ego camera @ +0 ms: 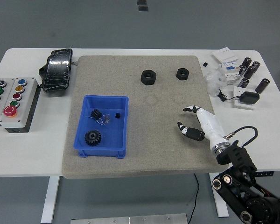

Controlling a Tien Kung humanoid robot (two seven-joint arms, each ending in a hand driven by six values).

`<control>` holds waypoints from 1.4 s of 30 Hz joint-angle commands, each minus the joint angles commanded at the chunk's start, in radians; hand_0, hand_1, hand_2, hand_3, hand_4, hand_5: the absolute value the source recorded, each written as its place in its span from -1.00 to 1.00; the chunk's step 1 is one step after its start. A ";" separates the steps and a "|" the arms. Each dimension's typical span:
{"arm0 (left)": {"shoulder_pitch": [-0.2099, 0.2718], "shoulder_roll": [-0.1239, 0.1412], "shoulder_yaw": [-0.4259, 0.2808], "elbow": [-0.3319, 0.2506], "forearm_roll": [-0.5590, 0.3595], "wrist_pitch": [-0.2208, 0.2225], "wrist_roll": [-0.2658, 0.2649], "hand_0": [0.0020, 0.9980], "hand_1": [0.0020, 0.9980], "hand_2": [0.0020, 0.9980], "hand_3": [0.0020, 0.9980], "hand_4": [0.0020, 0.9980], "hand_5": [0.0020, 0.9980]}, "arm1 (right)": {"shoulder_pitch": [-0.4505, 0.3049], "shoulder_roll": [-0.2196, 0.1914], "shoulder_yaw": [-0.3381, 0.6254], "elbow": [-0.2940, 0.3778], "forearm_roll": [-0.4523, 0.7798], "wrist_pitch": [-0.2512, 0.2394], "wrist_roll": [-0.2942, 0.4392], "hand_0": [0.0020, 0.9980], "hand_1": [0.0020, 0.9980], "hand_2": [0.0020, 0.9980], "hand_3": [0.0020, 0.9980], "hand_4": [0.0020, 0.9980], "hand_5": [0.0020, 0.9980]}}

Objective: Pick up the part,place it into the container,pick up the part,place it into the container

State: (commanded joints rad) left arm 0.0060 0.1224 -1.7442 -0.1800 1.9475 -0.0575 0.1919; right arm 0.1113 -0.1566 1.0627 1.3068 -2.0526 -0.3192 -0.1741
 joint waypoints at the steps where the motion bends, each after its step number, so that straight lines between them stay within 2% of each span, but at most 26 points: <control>1: 0.002 -0.002 0.000 0.000 -0.002 0.000 0.000 0.31 0.33 0.28 0.33 0.42 -0.42 | -0.001 0.000 -0.001 0.000 -0.001 -0.002 0.000 0.55 0.62 0.59 0.47 0.43 -0.40; 7: 0.009 -0.012 0.002 0.000 -0.012 0.002 0.001 0.31 0.33 0.28 0.33 0.42 -0.43 | 0.000 -0.008 -0.013 0.004 -0.040 -0.002 -0.013 0.55 0.61 0.59 0.47 0.44 -0.38; 12: 0.010 -0.018 0.001 0.000 -0.013 0.002 0.002 0.31 0.33 0.28 0.33 0.42 -0.43 | 0.020 -0.027 -0.060 0.003 -0.098 0.014 -0.037 0.55 0.61 0.60 0.47 0.44 -0.37; 16: 0.010 -0.019 -0.004 0.000 -0.010 0.002 0.003 0.31 0.33 0.28 0.33 0.42 -0.43 | 0.075 -0.042 -0.098 -0.010 -0.126 0.029 -0.053 0.55 0.61 0.60 0.47 0.44 -0.37; 17: 0.010 -0.019 -0.004 0.000 -0.009 0.002 0.004 0.31 0.33 0.28 0.33 0.42 -0.42 | 0.091 -0.045 -0.106 -0.015 -0.131 0.032 -0.057 0.52 0.61 0.61 0.47 0.45 -0.29; 19: 0.010 -0.019 -0.008 0.000 -0.004 0.002 0.005 0.31 0.33 0.28 0.33 0.42 -0.42 | 0.128 -0.053 -0.123 -0.035 -0.140 0.040 -0.065 0.52 0.61 0.61 0.47 0.45 -0.29; 25: 0.003 -0.020 -0.007 0.000 -0.004 0.001 0.005 0.31 0.33 0.28 0.33 0.42 -0.42 | 0.266 -0.064 -0.179 -0.145 -0.140 0.064 -0.083 0.52 0.61 0.62 0.47 0.45 -0.28; 34: 0.000 -0.023 -0.017 0.000 0.008 -0.002 0.012 0.31 0.33 0.28 0.33 0.42 -0.42 | 0.472 -0.032 -0.216 -0.341 -0.122 0.078 -0.076 0.54 0.62 0.62 0.47 0.46 -0.26; 42: -0.004 -0.021 -0.016 0.000 0.004 -0.001 0.013 0.31 0.33 0.28 0.33 0.42 -0.42 | 0.598 -0.006 -0.241 -0.514 -0.074 0.094 -0.055 0.54 0.63 0.62 0.47 0.46 -0.24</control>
State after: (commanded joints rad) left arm 0.0016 0.1017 -1.7606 -0.1800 1.9514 -0.0581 0.2045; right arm 0.7096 -0.1627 0.8217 0.7924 -2.1263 -0.2249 -0.2291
